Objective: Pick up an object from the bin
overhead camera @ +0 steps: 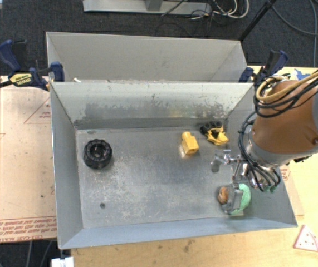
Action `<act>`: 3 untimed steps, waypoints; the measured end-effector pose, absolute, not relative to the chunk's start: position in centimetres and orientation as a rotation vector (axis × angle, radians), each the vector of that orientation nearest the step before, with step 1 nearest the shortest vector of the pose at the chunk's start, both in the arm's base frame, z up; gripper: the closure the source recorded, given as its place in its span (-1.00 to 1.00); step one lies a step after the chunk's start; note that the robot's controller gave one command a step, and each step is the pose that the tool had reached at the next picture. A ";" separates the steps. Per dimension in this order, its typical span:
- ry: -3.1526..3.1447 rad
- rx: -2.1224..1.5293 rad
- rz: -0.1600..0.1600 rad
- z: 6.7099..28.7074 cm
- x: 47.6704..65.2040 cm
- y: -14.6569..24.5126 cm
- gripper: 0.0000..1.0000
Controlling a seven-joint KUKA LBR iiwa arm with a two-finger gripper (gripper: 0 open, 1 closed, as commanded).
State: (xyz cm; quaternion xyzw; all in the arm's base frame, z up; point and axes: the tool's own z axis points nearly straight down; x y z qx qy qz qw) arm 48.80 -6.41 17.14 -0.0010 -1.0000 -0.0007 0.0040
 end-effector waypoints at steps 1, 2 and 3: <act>-3.142 0.000 -0.001 17.6 49.0 -6.4 -1.00; -3.147 0.126 -0.001 15.7 49.2 -7.5 -1.00; -3.126 0.369 0.002 8.8 49.3 -10.2 -1.00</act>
Offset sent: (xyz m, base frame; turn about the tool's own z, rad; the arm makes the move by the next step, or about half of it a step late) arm 0.0000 -0.0548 -0.0837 -0.2910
